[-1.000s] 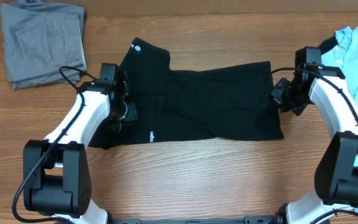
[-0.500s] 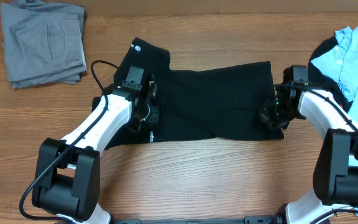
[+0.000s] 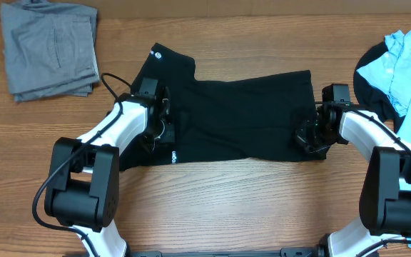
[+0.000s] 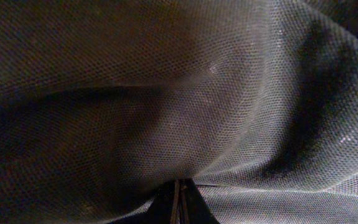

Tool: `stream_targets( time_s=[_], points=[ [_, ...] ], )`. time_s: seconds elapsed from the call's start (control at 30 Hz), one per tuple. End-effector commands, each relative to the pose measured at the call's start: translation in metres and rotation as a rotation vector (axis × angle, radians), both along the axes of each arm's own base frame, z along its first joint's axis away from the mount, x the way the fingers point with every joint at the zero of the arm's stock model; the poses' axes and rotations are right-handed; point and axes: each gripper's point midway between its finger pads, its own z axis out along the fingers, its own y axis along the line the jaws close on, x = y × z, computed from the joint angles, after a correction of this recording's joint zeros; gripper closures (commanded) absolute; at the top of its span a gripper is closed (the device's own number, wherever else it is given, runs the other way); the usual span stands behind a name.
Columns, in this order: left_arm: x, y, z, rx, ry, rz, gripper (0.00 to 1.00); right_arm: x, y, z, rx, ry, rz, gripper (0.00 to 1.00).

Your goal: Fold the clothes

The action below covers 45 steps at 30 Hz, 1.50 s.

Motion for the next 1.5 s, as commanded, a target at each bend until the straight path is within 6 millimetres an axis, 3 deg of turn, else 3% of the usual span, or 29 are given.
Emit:
stream_targets(
  time_s=[0.0, 0.13, 0.23, 0.37, 0.63, 0.7, 0.77, 0.87, 0.93, 1.03, 1.27, 1.47],
  points=[
    [-0.022, 0.042, -0.025, 0.164, 0.113, 0.089, 0.96, -0.012, -0.025, -0.01, -0.137, 0.061, -0.085, 0.96],
    [-0.037, 0.077, -0.021, 0.337, 0.161, 0.21, 0.96, -0.02, -0.035, -0.011, -0.19, 0.102, -0.147, 0.96],
    [-0.048, 0.089, -0.015, 0.415, 0.189, 0.265, 0.96, -0.02, -0.035, -0.009, -0.192, 0.105, -0.157, 0.96],
    [-0.055, 0.089, -0.006, 0.426, 0.2, 0.275, 0.96, -0.023, -0.037, 0.0, -0.203, 0.105, -0.17, 0.96],
    [-0.047, 0.072, 0.055, 0.371, 0.023, 0.303, 0.96, -0.02, -0.044, 0.053, -0.238, -0.029, -0.201, 0.96],
    [-0.042, 0.067, 0.071, 0.335, -0.04, 0.309, 0.91, -0.017, -0.044, 0.066, -0.236, -0.075, -0.199, 0.94],
    [-0.036, 0.056, 0.085, 0.261, -0.099, 0.298, 0.78, -0.013, -0.041, 0.075, -0.223, -0.111, -0.189, 0.75],
    [-0.02, 0.021, 0.1, 0.057, -0.171, 0.208, 0.36, -0.004, -0.027, 0.083, -0.148, -0.165, -0.113, 0.35],
    [-0.012, -0.001, 0.105, -0.056, -0.196, 0.167, 0.24, -0.001, -0.015, 0.086, -0.084, -0.182, -0.088, 0.22],
    [-0.004, -0.015, 0.1, -0.092, -0.209, 0.141, 0.22, 0.001, -0.008, 0.087, -0.047, -0.193, -0.067, 0.19],
    [0.009, -0.04, 0.064, -0.088, -0.184, 0.085, 0.22, 0.001, -0.009, 0.087, -0.049, -0.193, -0.063, 0.19],
    [0.02, -0.026, 0.036, 0.035, -0.178, 0.098, 0.22, 0.001, -0.009, 0.087, -0.049, -0.193, -0.062, 0.18]
  ],
)
